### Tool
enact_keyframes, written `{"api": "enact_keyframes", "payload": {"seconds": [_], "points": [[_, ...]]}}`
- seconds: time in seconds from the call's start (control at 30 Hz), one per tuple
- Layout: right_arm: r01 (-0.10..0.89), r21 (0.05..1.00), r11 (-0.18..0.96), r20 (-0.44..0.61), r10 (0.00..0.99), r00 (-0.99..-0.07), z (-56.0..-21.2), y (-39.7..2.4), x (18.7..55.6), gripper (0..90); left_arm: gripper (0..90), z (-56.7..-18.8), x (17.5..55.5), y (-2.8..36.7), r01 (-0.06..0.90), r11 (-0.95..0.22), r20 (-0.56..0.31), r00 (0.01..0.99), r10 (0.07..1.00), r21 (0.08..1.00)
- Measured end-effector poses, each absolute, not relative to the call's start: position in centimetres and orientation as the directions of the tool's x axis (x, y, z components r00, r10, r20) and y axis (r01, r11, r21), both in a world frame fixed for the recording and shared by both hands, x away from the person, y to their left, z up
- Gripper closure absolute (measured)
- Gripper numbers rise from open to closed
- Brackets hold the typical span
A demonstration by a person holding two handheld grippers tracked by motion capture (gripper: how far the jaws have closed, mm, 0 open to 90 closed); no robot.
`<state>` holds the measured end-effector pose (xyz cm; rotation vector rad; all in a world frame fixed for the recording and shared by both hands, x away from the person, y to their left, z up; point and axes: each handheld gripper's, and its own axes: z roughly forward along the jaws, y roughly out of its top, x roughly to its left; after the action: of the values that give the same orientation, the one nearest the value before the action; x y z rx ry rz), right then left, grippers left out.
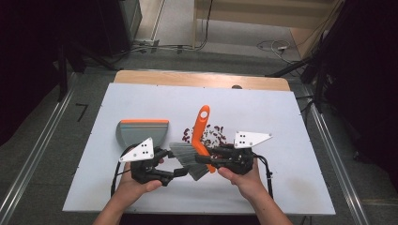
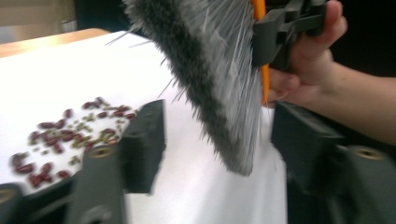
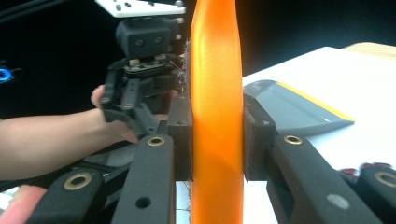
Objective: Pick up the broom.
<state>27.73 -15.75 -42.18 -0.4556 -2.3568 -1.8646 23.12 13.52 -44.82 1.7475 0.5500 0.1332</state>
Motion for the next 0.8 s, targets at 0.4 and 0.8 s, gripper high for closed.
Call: {"api": "enact_keyframes", "payload": {"seconds": [0.4,0.8], "points": [[0.328,0.923,0.202,0.247,0.341,-0.907,-42.1,-17.2,28.5,68.7,0.0,-45.1,23.2,14.5,0.324,-0.112,-0.217,0.816,0.536,0.94],[0.357,0.902,0.242,0.198,0.502,-0.842,-42.2,-18.6,29.7,68.7,0.0,-44.9,23.0,15.8,0.314,-0.107,-0.193,0.781,0.594,0.943]]}}
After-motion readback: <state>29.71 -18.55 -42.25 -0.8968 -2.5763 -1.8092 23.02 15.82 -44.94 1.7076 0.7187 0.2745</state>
